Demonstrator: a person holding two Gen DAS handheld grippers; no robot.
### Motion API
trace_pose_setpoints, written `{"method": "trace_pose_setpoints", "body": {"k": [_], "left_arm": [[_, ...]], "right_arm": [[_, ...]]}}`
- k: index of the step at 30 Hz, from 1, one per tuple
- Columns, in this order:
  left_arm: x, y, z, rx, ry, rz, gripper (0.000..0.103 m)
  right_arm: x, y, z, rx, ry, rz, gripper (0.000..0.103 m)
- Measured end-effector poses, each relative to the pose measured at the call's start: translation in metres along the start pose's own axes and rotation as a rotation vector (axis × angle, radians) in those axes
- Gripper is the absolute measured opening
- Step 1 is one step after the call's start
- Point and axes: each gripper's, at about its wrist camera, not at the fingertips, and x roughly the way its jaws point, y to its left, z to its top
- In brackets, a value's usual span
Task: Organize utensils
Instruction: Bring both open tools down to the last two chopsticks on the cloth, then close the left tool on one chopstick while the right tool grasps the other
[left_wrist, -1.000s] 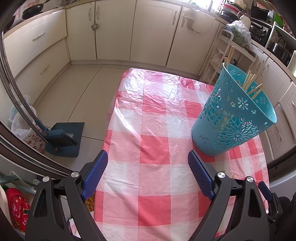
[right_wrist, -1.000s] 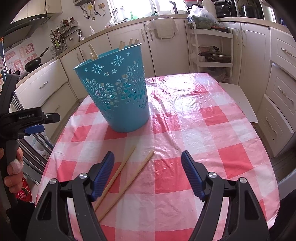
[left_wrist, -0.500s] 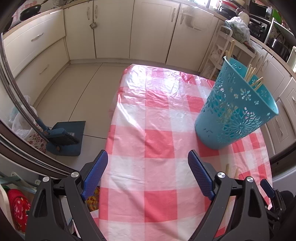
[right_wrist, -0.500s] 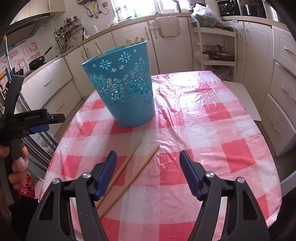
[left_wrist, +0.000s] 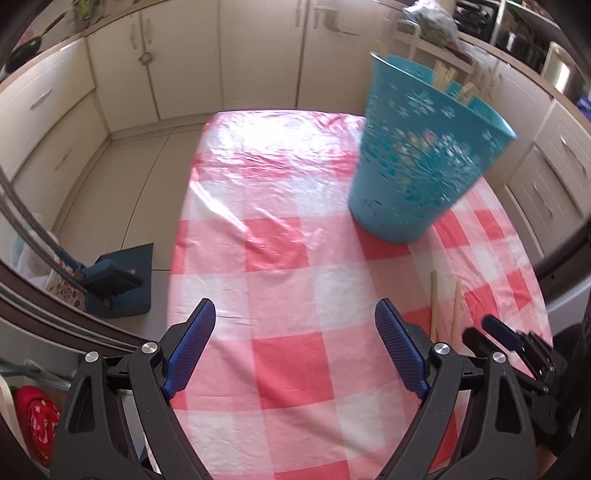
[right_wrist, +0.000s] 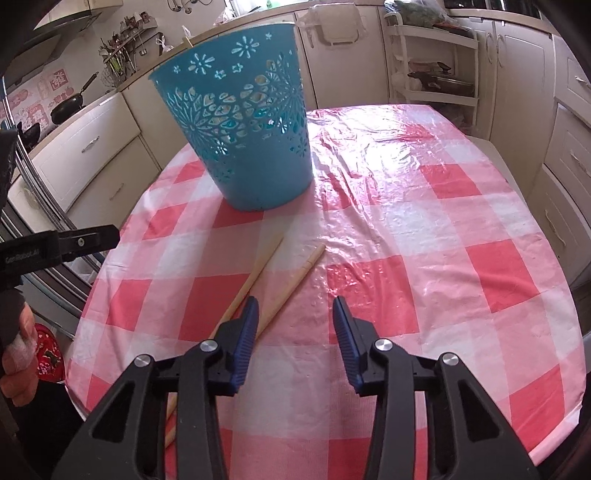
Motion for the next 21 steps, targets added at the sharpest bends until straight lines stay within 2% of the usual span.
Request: {"method": "trace_pose_setpoints", "body": {"k": [2, 4, 6, 8, 11, 14, 16, 20, 21], "left_arm": [[0.003, -0.009, -0.001, 0.030, 0.008, -0.010, 0.084], [0.010, -0.019, -0.004, 0.059, 0.026, -0.017, 0.084], [0.016, -0.028, -0.005, 0.078, 0.043, -0.031, 0.084], [0.021, -0.039, -0.005, 0.096, 0.057, -0.055, 0.084], [0.028, -0.062, -0.004, 0.140, 0.065, -0.091, 0.084], [0.037, -0.092, -0.006, 0.217, 0.075, -0.092, 0.084], [0.044, -0.109, -0.008, 0.258, 0.084, -0.077, 0.084], [0.060, -0.126, -0.016, 0.313, 0.111, -0.024, 0.073], [0.059, -0.126, -0.016, 0.305, 0.096, -0.027, 0.070]], "right_arm": [[0.007, 0.001, 0.001, -0.025, -0.006, -0.020, 0.038], [0.012, 0.006, 0.005, -0.079, 0.001, -0.023, 0.030], [0.018, 0.013, 0.009, -0.190, 0.028, -0.025, 0.020], [0.021, 0.018, 0.013, -0.325, 0.061, -0.016, 0.018], [0.023, 0.010, 0.022, -0.438, 0.106, -0.005, 0.012], [0.025, -0.005, 0.031, -0.457, 0.129, -0.001, 0.012], [0.025, -0.016, 0.032, -0.411, 0.120, 0.009, 0.012], [0.022, -0.026, 0.030, -0.357, 0.107, 0.034, 0.012], [0.023, -0.027, 0.031, -0.354, 0.110, 0.036, 0.012]]}}
